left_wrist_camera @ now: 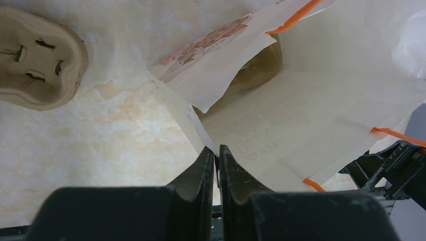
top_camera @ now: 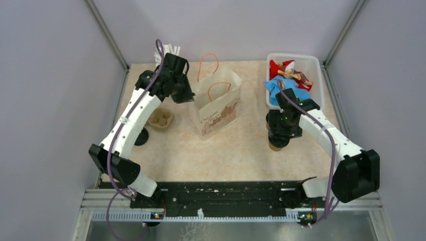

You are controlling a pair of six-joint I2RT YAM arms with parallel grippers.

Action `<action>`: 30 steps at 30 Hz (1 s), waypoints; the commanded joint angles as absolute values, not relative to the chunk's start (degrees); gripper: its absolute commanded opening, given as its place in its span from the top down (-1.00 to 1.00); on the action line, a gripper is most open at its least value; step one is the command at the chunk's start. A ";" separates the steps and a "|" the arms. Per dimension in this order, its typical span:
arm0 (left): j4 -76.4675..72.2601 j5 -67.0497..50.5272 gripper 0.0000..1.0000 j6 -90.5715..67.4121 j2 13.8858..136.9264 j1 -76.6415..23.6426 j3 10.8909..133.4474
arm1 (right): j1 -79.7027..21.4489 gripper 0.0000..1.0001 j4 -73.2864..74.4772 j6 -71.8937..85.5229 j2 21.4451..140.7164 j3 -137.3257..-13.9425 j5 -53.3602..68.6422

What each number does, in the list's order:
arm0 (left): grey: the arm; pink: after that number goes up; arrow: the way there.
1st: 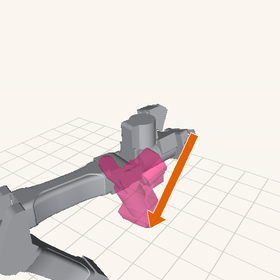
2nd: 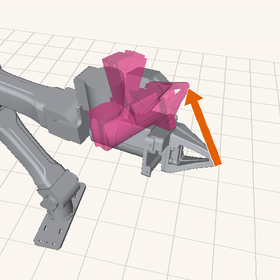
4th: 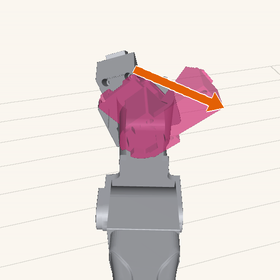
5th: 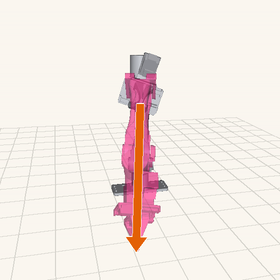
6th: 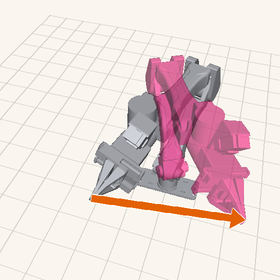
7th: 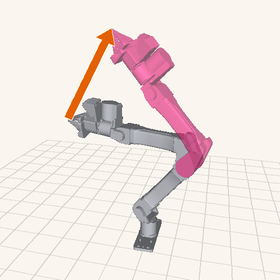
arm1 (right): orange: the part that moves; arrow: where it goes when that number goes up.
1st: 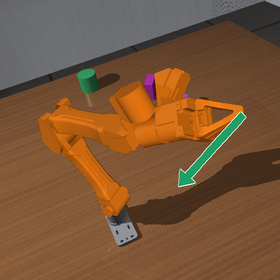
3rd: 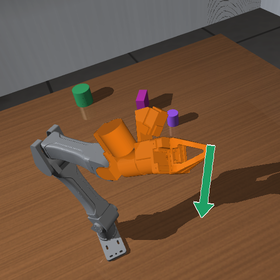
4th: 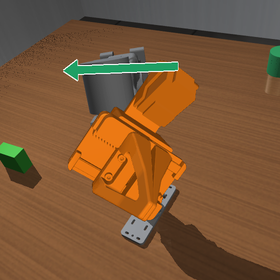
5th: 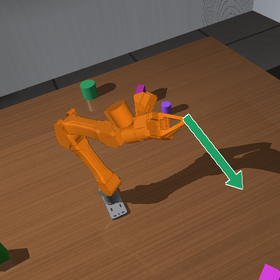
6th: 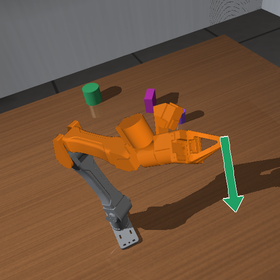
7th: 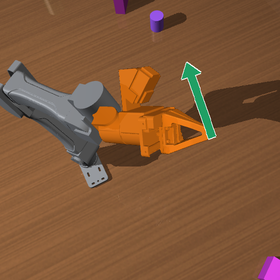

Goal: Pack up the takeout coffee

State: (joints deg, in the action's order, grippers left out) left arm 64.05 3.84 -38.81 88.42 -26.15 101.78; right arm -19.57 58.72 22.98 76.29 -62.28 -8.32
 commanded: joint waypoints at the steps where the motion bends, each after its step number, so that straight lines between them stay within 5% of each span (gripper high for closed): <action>1: 61.78 3.14 0.73 -38.22 88.43 -25.93 101.70 | -19.16 -0.60 56.83 22.24 76.80 -61.25 -8.62; 30: 60.80 2.05 0.72 -38.45 89.47 -25.93 101.43 | -19.16 -0.78 58.33 20.73 76.85 -63.84 -8.58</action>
